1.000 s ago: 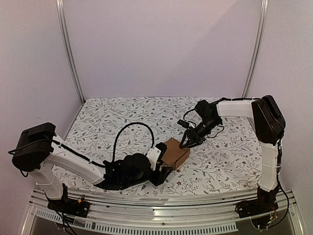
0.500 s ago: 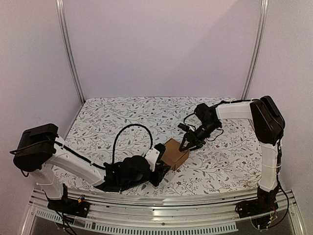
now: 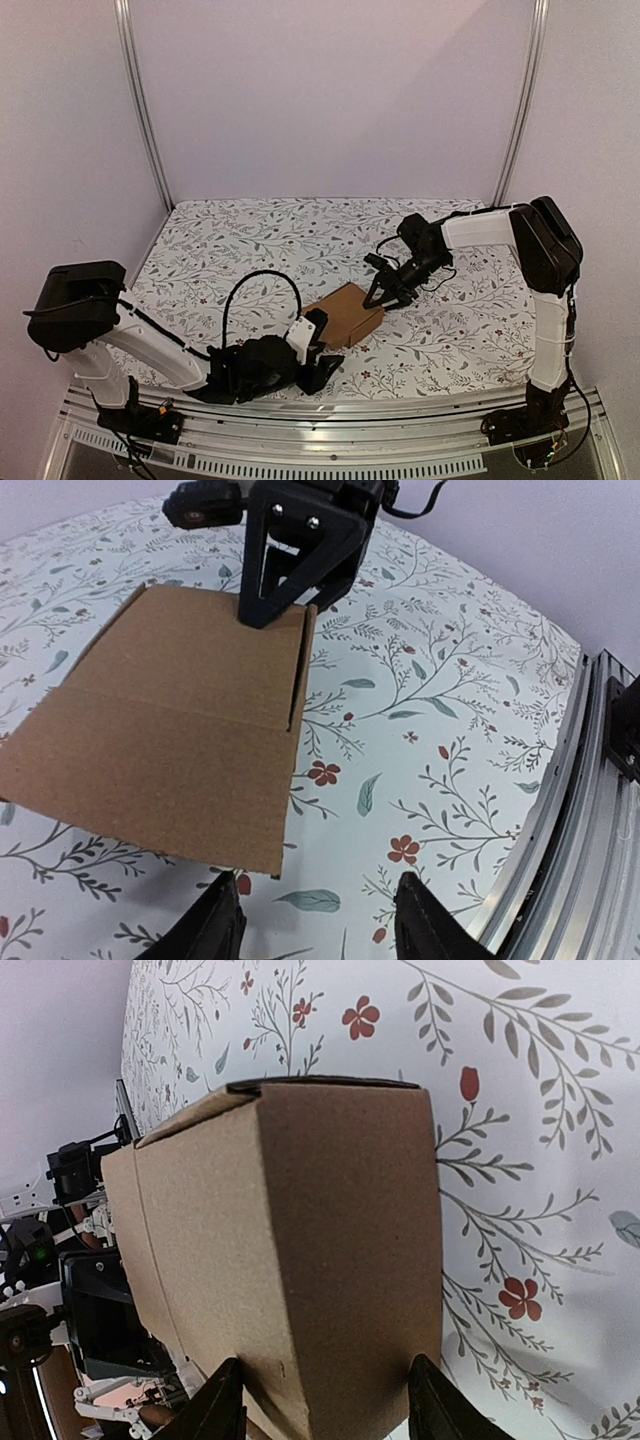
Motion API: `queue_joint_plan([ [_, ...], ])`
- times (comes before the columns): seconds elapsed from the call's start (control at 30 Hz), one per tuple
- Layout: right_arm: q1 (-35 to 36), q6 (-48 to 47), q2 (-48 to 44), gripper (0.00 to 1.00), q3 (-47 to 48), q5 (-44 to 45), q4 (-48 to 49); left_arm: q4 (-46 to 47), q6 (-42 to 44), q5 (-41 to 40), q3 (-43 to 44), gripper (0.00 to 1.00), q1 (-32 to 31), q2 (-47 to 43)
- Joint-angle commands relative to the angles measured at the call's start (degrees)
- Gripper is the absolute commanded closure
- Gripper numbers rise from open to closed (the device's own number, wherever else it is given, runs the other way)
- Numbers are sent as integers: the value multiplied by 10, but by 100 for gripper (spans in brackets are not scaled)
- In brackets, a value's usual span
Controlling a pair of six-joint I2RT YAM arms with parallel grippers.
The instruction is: Fold the paper box
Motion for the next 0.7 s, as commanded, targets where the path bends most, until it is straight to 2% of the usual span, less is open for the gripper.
queue_joint_plan([
  [0.0, 4, 21, 13, 47, -14, 26, 18, 38, 21, -48, 6, 50, -11, 4],
  [0.17, 4, 20, 15, 48, -15, 26, 19, -4, 32, -40, 50, 65, -11, 35],
  [0.33, 4, 23, 17, 50, -15, 22, 22, -10, 13, -56, 43, 75, -11, 41],
  [0.67, -13, 46, 26, 52, -23, -14, 49, 2, 24, -55, 40, 78, -11, 66],
])
